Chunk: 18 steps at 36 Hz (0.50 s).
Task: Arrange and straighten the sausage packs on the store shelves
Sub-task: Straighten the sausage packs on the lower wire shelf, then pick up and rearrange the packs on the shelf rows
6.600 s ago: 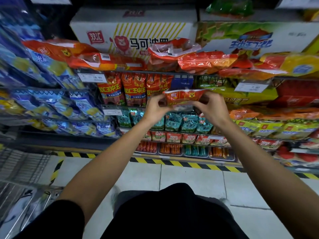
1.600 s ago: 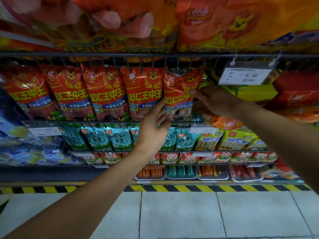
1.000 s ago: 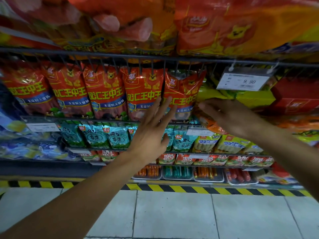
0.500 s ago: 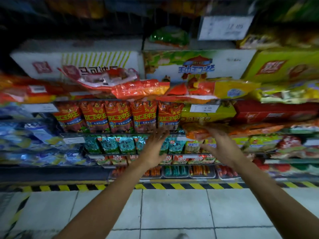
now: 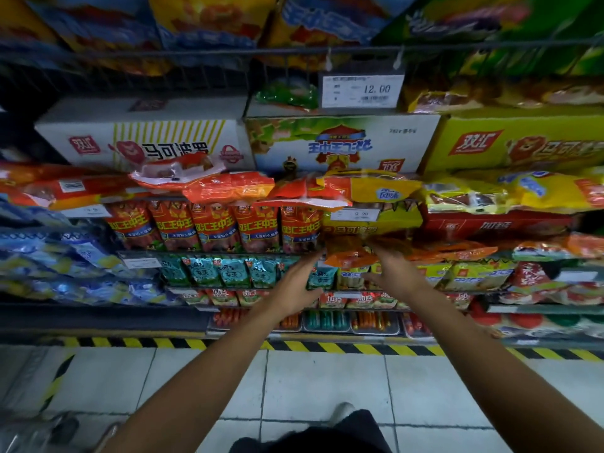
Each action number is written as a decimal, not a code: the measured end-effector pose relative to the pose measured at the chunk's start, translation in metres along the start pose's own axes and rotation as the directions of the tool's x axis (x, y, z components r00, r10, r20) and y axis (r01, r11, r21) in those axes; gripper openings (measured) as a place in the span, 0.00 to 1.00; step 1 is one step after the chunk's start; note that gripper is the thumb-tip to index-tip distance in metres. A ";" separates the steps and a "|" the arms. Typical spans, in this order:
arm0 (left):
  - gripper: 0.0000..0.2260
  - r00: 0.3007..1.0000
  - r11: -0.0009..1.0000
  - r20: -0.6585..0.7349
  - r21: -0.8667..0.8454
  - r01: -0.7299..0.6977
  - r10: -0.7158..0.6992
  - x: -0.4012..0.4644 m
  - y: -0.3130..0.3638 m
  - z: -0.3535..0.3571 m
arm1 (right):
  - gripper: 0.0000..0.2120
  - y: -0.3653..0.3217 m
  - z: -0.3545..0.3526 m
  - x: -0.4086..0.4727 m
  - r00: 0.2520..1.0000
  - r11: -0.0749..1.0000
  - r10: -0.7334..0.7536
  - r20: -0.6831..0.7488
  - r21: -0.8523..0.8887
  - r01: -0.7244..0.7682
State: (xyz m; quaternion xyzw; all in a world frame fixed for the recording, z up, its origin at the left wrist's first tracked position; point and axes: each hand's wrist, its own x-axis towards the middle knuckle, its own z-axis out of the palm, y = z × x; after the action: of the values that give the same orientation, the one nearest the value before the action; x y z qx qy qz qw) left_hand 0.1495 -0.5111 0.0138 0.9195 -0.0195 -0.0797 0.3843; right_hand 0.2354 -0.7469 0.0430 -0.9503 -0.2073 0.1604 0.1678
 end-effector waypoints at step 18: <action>0.33 0.987 0.976 -0.149 -0.215 0.020 -0.053 0.035 0.005 0.030 | 0.21 -0.001 -0.008 0.027 0.994 0.989 -0.077 -0.076 -0.130 0.067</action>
State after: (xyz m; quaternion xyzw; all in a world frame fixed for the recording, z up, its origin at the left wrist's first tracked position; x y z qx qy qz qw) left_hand 0.1791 -0.5389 -0.0079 0.8767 0.0358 -0.0174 0.4794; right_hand 0.2619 -0.7358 0.0445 -0.9567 -0.2444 0.1021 0.1209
